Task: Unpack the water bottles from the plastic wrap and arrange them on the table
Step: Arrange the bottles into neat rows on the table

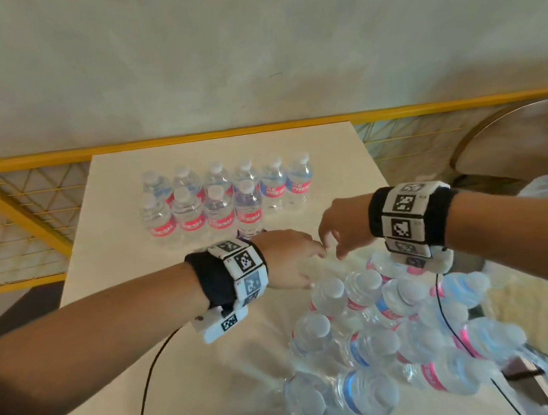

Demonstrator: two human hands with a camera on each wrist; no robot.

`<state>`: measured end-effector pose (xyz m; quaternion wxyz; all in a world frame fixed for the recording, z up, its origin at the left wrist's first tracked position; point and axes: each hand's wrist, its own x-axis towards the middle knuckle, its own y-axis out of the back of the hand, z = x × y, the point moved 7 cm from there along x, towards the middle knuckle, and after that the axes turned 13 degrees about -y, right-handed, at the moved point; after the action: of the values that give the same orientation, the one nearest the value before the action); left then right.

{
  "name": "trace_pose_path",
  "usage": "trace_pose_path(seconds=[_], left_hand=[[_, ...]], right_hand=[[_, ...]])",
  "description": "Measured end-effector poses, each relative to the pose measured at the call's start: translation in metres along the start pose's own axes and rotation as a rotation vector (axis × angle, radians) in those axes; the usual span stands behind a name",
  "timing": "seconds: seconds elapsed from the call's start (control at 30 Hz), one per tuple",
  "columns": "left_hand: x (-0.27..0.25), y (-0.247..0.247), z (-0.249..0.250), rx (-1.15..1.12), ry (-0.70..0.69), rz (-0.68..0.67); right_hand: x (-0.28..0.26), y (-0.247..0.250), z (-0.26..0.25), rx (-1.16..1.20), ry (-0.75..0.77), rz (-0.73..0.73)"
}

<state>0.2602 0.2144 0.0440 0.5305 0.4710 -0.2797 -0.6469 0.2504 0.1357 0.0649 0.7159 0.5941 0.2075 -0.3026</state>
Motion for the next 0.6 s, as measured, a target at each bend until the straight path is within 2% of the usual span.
trace_pose_path(seconds=[0.1, 0.23, 0.43, 0.6], left_hand=[[0.016, -0.017, 0.020, 0.019, -0.063, -0.076], [0.027, -0.032, 0.024, 0.046, -0.066, -0.159], [0.033, -0.022, 0.024, 0.095, -0.031, -0.083], [0.017, 0.000, 0.007, 0.091, 0.093, -0.018]], right_hand=[[-0.014, -0.031, 0.006, -0.020, -0.015, -0.049], [-0.026, -0.055, 0.014, -0.033, -0.051, -0.073], [-0.029, -0.057, 0.012, 0.056, -0.049, 0.013], [-0.019, -0.037, 0.021, 0.109, -0.064, 0.084]])
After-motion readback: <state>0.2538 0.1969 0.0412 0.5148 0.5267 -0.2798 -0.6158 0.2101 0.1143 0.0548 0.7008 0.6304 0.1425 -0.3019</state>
